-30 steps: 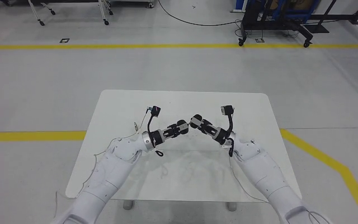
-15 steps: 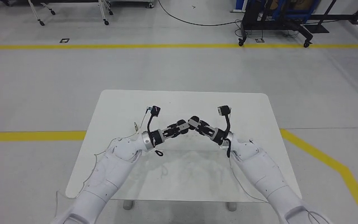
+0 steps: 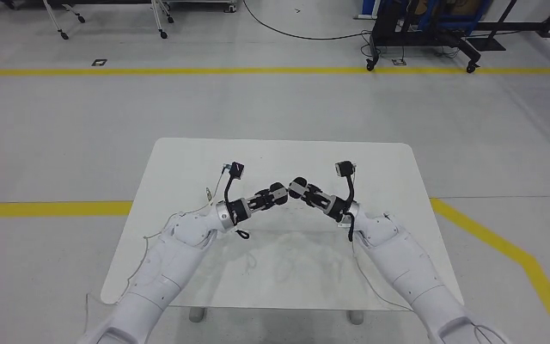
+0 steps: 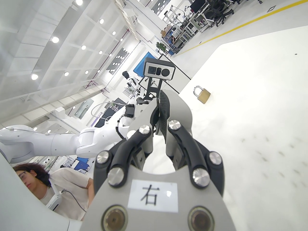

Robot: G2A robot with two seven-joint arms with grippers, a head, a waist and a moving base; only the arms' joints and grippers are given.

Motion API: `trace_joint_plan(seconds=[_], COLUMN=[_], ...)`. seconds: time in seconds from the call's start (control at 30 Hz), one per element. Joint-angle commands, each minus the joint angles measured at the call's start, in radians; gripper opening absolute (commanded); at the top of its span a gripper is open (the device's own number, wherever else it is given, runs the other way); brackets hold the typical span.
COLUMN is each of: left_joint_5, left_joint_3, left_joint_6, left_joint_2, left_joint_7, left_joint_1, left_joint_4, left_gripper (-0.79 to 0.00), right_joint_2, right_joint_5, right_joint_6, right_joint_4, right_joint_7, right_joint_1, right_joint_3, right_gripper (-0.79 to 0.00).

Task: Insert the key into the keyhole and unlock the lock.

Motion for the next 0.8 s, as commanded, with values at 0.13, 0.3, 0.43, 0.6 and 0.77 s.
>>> trace_joint_plan(seconds=[0.13,0.3,0.43,0.6,0.77], left_joint_5=[-0.017,-0.02,-0.01,0.063,0.038], left_joint_3=[-0.007,-0.014,-0.029,-0.047,-0.05], left_joint_6=[-0.008,-0.019,-0.039,-0.052,-0.08], left_joint_2=[0.0,0.0,0.004,0.02,0.029], left_joint_7=[-0.007,-0.008,-0.015,-0.092,-0.186], left_joint_1=[-0.002,-0.004,-0.013,-0.029,-0.037], left_joint_4=[0.007,0.016,0.029,0.042,0.049], left_gripper=[-0.785,-0.785,-0.785,-0.785,-0.785], right_joint_2=[0.003,0.008,0.018,0.041,0.063], right_joint_5=[-0.009,-0.019,-0.068,-0.172,-0.215], right_joint_6=[0.01,0.022,0.042,0.06,0.106], right_joint_4=[-0.012,-0.025,-0.043,-0.086,-0.138], right_joint_7=[-0.003,0.001,-0.001,0.018,0.105], right_joint_1=[-0.007,-0.017,-0.026,-0.053,-0.082], right_joint_3=[0.007,0.016,0.038,0.084,0.116], right_gripper=[-0.65,-0.597,-0.545,-0.529,-0.502])
